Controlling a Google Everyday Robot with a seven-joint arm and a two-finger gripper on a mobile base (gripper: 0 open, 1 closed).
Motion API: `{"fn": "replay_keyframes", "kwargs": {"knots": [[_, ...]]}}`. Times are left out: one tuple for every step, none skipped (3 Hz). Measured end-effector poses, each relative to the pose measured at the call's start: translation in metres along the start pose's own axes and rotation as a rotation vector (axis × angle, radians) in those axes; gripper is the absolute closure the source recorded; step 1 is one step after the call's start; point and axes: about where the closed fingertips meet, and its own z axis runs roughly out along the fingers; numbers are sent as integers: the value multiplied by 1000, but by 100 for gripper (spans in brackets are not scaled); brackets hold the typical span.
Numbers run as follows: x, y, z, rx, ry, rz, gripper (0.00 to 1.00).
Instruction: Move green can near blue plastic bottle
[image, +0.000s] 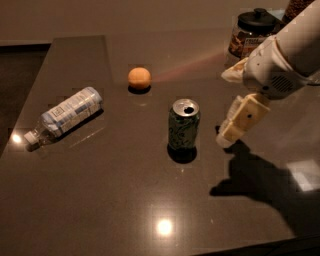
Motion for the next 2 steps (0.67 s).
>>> {"fn": "replay_keyframes", "kwargs": {"knots": [[-20, 6, 22, -50, -86, -1, 0], [-31, 9, 39, -76, -132, 9, 0]]}}
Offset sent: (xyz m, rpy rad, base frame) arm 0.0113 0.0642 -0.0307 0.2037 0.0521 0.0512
